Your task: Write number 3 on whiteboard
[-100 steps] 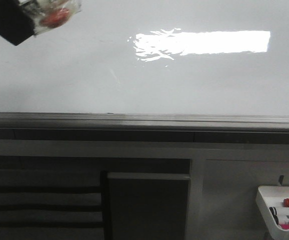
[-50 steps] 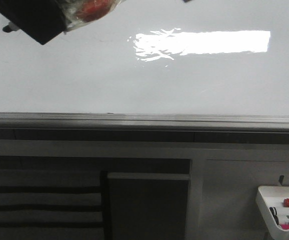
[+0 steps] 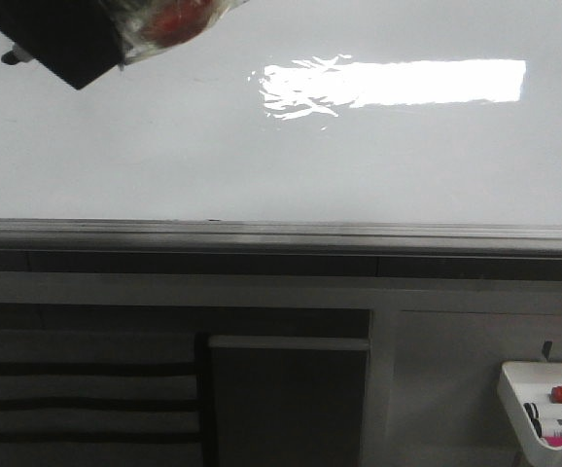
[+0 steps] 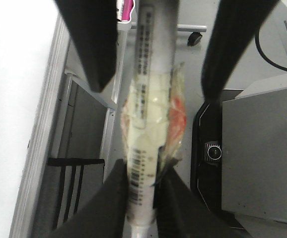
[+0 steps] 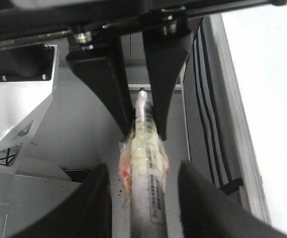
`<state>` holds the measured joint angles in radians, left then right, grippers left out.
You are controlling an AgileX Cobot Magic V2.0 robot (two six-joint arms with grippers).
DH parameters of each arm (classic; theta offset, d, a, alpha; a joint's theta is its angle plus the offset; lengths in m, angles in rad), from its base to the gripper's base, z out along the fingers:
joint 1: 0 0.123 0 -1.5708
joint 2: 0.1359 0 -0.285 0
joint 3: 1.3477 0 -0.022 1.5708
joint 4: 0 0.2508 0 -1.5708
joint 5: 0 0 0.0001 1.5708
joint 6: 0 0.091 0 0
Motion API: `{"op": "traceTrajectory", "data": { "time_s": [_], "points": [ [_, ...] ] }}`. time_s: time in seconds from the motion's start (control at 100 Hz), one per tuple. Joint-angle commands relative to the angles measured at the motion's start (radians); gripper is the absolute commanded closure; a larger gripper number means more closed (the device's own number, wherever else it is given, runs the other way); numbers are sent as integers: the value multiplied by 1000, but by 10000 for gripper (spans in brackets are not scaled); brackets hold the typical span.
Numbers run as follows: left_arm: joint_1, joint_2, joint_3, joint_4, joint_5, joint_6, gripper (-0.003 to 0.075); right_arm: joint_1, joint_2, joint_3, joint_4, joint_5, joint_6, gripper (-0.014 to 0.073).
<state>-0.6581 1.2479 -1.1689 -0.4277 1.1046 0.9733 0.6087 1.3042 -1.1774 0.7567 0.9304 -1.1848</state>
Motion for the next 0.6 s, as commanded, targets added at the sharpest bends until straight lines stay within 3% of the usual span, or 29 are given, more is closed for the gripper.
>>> {"op": "traceTrajectory", "data": {
  "time_s": [0.0, 0.27, 0.59],
  "points": [
    [-9, -24, -35, -32, -27, 1, 739, 3, -21, -35, 37, -29, -12, 424],
    [-9, -24, -35, -32, -31, 1, 739, 3, -21, -37, 35, -27, -12, 577],
    [-9, -24, -35, -32, -31, 1, 739, 3, -21, -37, 35, -26, -12, 594]
  ]
}}
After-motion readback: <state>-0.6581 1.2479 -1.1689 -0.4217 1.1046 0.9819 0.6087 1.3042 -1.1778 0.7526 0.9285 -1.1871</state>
